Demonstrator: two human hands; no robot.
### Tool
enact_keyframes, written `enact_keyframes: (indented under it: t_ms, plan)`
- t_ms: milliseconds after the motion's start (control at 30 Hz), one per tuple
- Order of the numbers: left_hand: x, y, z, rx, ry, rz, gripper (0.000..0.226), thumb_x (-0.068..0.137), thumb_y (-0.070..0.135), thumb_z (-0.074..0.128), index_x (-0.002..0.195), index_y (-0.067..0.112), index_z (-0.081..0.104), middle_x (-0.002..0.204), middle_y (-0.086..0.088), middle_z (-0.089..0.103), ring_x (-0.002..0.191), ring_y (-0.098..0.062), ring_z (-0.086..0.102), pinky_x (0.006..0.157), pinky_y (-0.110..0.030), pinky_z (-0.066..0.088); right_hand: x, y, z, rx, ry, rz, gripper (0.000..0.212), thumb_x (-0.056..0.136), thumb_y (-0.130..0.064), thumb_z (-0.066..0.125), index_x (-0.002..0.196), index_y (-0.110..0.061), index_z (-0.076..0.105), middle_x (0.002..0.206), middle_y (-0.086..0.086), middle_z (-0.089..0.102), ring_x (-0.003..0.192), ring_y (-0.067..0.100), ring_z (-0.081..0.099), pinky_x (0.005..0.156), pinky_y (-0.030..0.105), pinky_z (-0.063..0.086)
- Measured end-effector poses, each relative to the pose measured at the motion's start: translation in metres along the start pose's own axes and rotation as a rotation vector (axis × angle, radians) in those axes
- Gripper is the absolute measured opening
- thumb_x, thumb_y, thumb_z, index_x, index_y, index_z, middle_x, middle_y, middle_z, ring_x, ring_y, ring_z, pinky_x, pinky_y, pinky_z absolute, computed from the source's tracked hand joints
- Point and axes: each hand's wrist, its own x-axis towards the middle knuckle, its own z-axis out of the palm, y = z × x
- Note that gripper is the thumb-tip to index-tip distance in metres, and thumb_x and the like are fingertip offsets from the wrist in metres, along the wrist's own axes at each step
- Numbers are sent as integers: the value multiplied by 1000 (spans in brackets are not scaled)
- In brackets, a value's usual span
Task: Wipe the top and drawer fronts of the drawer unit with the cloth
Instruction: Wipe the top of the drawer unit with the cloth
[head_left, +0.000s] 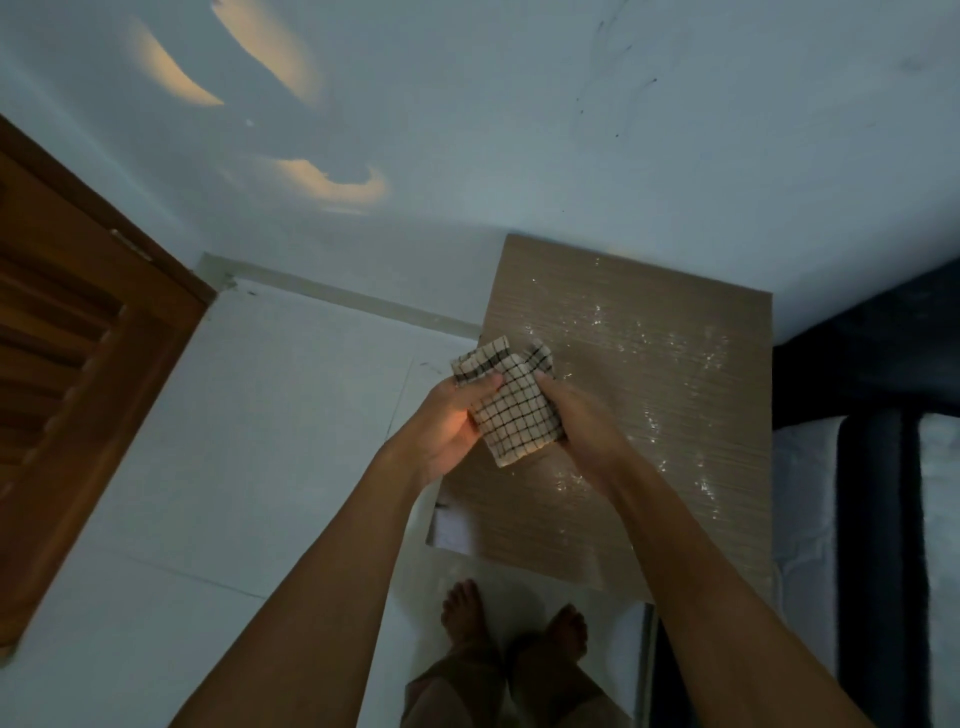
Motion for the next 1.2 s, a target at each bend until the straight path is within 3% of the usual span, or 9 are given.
enact_keyframes:
  t_ms: [100,200,267,367,600,800,933,1033,1200]
  plan:
    - [-2,5,9,-40,5,0,50,90,14,57,137,-2,48,135,-24,55,123,-36,54,106,-52,41,-3,1,0,60,-4,1,47,100,-45,39,130,-12,54,122,10,64,114,28,61,91,39,52]
    - [0,7,14,-92,47,19,45,91,8,54,135,-1,49,132,-22,59,123,-36,55,104,-51,44,-5,3,2,-18,356,-5,68,87,-52,60,139,-13,37,137,9,46,118,26,54,86,35,53]
    - [2,5,17,-109,70,42,46,91,9,56,135,-1,48,134,-23,57,125,-38,54,104,-54,43,-9,5,-1,-80,466,-38,60,86,-52,63,128,-14,44,131,10,50,108,20,58,80,32,55]
    - [4,1,24,-102,111,54,46,92,13,58,134,0,49,134,-25,56,122,-40,54,102,-55,45,-19,2,0,-80,348,-115,35,98,-36,50,118,-9,58,114,8,65,91,10,64,63,15,50]
    - [3,-5,36,-47,96,-24,41,91,13,60,129,0,53,124,-22,63,113,-37,61,98,-52,49,-24,1,-7,151,62,-69,41,97,-38,48,125,-11,61,116,10,67,107,25,66,91,40,55]
    - [1,-4,32,374,328,110,32,86,23,70,114,10,62,108,-10,73,100,-26,71,88,-45,57,-28,4,-13,35,164,-171,21,99,-25,51,107,-17,69,104,5,73,100,22,70,84,34,58]
    - [-1,-5,29,305,191,-41,38,90,30,65,121,11,60,116,-11,69,107,-24,67,92,-42,55,-28,5,-14,169,113,-103,34,100,-33,46,114,-9,65,110,16,70,104,31,68,90,49,55]
    - [-1,-6,25,138,71,-164,44,90,27,64,127,3,57,124,-18,66,115,-31,63,97,-46,51,-26,5,-14,294,75,-38,37,101,-32,40,120,-7,59,119,19,66,111,32,64,96,51,52]
    - [2,-2,29,329,183,-80,33,85,23,70,108,-1,66,104,-17,74,94,-27,73,86,-41,58,-27,7,-15,287,86,-34,32,96,-27,55,123,-10,55,119,14,66,109,28,66,94,49,54]
